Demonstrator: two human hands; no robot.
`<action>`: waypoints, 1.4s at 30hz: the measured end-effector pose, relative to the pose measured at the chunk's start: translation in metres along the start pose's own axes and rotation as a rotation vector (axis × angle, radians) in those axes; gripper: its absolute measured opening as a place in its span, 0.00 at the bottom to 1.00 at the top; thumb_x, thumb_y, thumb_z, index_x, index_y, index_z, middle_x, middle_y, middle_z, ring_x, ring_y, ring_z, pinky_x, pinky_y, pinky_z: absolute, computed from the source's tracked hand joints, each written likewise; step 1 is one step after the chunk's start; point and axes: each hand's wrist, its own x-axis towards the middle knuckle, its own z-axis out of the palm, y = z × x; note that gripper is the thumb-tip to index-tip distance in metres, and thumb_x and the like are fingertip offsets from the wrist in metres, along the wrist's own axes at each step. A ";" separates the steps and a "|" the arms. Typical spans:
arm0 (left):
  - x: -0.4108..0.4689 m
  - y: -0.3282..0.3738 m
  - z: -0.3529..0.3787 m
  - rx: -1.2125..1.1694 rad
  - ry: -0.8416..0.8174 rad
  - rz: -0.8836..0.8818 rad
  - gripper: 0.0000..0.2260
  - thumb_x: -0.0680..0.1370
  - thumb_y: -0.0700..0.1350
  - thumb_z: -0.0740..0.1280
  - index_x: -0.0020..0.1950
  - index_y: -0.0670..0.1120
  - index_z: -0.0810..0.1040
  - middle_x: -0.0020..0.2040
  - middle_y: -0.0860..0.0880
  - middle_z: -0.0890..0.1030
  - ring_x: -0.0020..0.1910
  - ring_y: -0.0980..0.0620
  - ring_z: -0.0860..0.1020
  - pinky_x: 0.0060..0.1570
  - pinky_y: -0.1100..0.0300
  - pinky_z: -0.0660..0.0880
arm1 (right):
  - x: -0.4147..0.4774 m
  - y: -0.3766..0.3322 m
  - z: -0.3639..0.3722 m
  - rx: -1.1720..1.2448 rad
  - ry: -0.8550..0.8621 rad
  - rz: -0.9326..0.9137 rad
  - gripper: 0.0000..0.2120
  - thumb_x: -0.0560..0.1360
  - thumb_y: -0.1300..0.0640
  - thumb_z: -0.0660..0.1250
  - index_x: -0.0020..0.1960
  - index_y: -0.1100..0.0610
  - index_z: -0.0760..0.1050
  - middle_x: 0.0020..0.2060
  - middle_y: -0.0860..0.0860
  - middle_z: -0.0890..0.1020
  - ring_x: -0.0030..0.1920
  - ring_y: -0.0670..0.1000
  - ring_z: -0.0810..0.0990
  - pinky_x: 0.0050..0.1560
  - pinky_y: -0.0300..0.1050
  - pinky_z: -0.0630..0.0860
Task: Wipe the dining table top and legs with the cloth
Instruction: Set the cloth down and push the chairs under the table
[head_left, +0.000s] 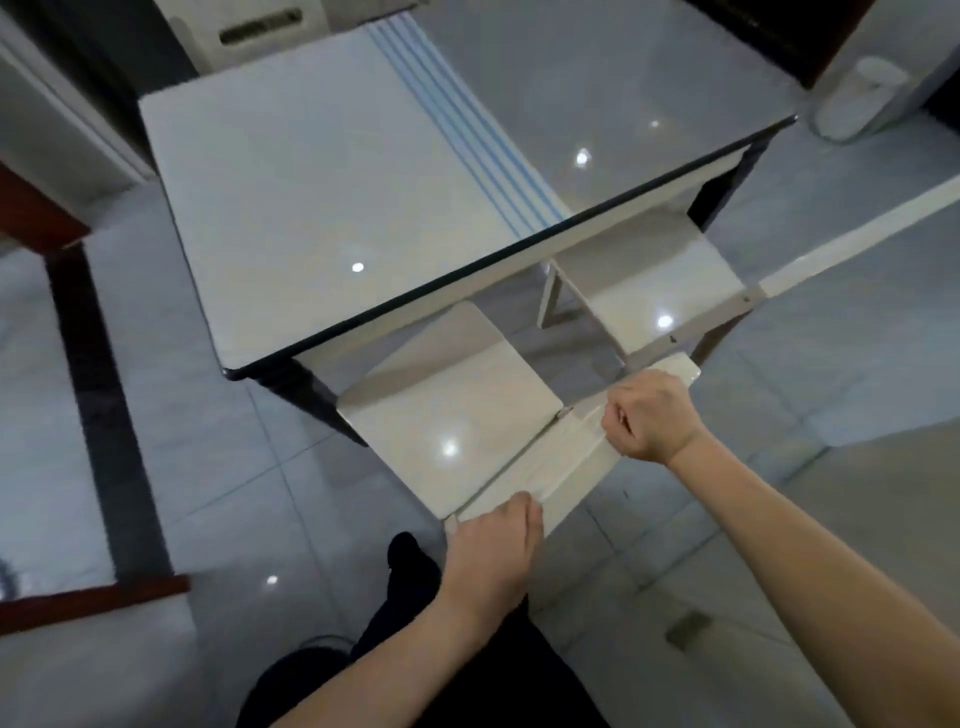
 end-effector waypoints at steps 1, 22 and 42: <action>0.001 -0.001 -0.002 0.012 -0.010 0.003 0.16 0.61 0.44 0.76 0.40 0.47 0.70 0.30 0.51 0.74 0.19 0.51 0.71 0.15 0.63 0.59 | 0.001 -0.001 0.001 -0.004 0.014 0.000 0.16 0.67 0.53 0.57 0.23 0.56 0.69 0.20 0.52 0.73 0.21 0.55 0.71 0.26 0.42 0.68; 0.030 -0.106 -0.021 -0.157 0.129 -0.177 0.24 0.76 0.57 0.43 0.40 0.46 0.74 0.39 0.45 0.83 0.38 0.42 0.80 0.34 0.55 0.71 | 0.077 -0.045 0.023 -0.019 0.071 0.128 0.20 0.67 0.52 0.55 0.22 0.59 0.74 0.18 0.56 0.74 0.19 0.58 0.73 0.26 0.39 0.66; 0.125 -0.244 -0.047 -0.154 0.163 -0.149 0.20 0.75 0.60 0.44 0.33 0.49 0.63 0.34 0.45 0.80 0.35 0.42 0.77 0.32 0.57 0.64 | 0.223 -0.032 0.048 -0.032 0.071 -0.215 0.20 0.74 0.52 0.54 0.26 0.56 0.71 0.21 0.52 0.75 0.21 0.56 0.73 0.24 0.39 0.62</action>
